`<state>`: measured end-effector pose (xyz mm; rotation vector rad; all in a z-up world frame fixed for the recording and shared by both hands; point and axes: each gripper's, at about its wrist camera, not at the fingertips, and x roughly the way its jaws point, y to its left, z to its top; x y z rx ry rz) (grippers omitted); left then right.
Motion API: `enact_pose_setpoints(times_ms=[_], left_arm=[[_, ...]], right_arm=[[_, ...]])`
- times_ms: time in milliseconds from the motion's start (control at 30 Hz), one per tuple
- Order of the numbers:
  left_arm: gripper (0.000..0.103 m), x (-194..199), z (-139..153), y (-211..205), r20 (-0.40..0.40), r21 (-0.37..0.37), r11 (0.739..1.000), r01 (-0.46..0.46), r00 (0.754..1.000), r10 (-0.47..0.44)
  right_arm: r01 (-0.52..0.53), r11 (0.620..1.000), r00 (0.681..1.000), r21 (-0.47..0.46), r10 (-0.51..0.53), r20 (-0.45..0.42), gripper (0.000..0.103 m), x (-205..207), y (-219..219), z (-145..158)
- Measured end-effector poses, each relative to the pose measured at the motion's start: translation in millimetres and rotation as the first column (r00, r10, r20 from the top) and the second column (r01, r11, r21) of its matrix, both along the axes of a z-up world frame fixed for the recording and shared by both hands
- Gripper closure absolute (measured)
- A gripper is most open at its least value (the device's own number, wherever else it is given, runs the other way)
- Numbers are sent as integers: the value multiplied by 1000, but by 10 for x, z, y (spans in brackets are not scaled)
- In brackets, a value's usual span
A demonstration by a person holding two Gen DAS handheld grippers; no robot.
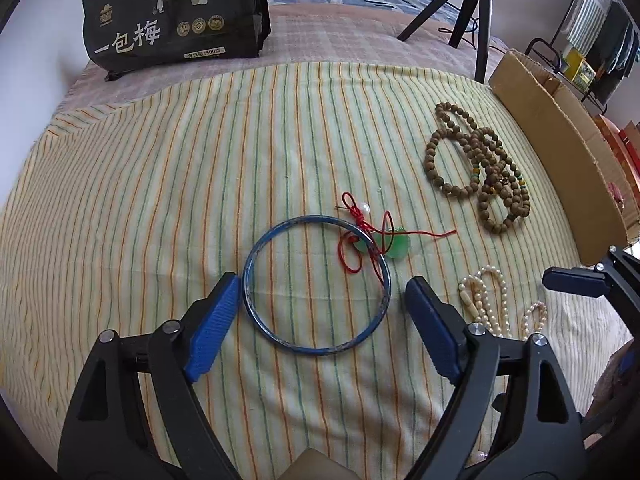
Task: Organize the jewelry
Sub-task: 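Grasp the blue bangle rim with the left gripper while the right gripper grasps the pearl necklace, then lift and carry the bangle with the left tool and the necklace with the right tool to the box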
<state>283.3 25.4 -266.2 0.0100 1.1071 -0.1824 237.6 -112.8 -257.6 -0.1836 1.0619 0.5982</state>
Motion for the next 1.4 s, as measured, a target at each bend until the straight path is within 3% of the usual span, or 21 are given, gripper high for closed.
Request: enact_pose_setpoints(times_ms=[67, 167, 267, 400, 500, 633, 733, 933, 1400], left_arm=[[17, -17, -14, -36, 8, 26, 1000, 13, 1000, -14], [17, -5, -22, -2, 4, 4, 1000, 12, 1000, -12], [17, 0, -18, 27, 4, -15, 1000, 10, 1000, -10], [19, -22, -20, -1, 15, 6, 1000, 13, 1000, -13], [28, -17, -8, 24, 18, 7, 1000, -2, 1000, 2], [29, -18, 6, 66, 10, -18, 1000, -13, 1000, 13], [29, -41, 13, 56, 13, -14, 1000, -9, 1000, 9], [29, -65, 79, 95, 19, -32, 999, -24, 1000, 24], [29, -108, 326, 188, 64, -48, 997, -58, 996, 61]], right_arm=[[-2, 1000, 1000, -9, 2, -2, 12, 10, 14, -11], [-7, 1000, 1000, -29, 7, -6, 14, 34, 56, -36], [-2, 998, 1000, -62, 2, -4, 24, 54, 81, -61], [-1, 996, 1000, -90, 1, 9, 41, 55, 77, -62], [0, 995, 1000, -103, 1, 14, 58, 48, 73, -57], [-20, 993, 1000, -113, 22, 12, 84, 12, 100, -40], [-29, 992, 999, -120, 31, 14, 95, -16, 127, -31], [-13, 997, 1000, -82, 14, 10, 102, -9, 79, 35], [59, 997, 998, 55, -58, -17, 102, 59, -139, 229]])
